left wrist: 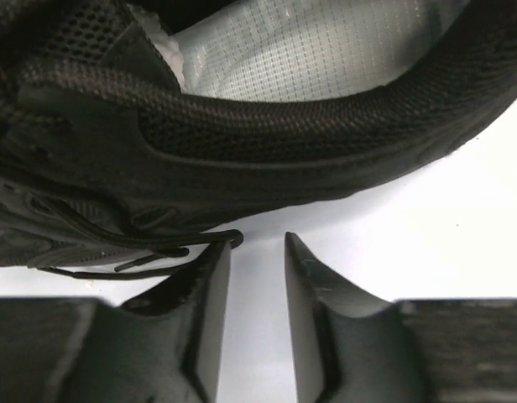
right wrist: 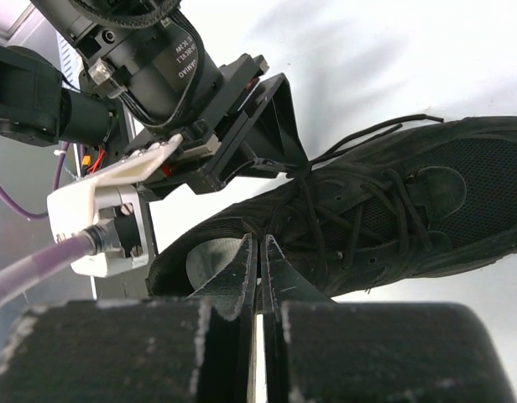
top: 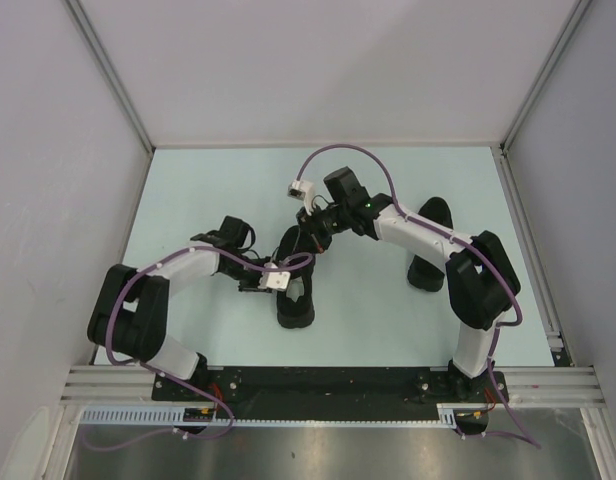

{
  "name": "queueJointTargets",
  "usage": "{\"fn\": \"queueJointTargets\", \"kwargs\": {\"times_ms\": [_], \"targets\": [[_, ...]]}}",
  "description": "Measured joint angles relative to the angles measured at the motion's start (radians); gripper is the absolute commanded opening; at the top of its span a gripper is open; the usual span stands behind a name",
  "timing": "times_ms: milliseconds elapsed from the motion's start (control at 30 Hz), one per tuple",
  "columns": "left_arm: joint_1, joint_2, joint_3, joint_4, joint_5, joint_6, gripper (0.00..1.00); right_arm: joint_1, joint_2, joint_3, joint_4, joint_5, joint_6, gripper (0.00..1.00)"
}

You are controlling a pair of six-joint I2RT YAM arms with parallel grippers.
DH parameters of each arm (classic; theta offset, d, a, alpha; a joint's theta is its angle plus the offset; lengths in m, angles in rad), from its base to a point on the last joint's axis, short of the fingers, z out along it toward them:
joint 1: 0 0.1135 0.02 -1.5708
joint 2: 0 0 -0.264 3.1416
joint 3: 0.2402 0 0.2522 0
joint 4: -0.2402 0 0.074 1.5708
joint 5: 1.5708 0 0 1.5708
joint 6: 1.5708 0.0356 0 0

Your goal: Tie the shoes

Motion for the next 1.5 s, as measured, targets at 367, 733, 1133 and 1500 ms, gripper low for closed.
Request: {"fn": "queueJointTargets", "kwargs": {"times_ms": [367,733,1133,1500], "targets": [[-0.009,0.011,0.009,0.032,-0.003,-0.046,0.0,0.0,0.002,0.0,-0.003,-0.004,0.0,0.0],[0.0,-0.066,0.009,0.019,0.002,-0.099,0.0,-0.002,0.002,0.0,-0.003,-0.007,0.0,0.0],[0.0,-0.163,0.046,-0.127,0.052,-0.14,0.0,-0.013,0.002,0.0,-0.011,-0.008,0.0,0.0],[-0.143,-0.281,0.136,-0.235,0.171,-0.322,0.0,-0.013,0.002,0.0,-0.01,-0.015,0.0,0.0]]}}
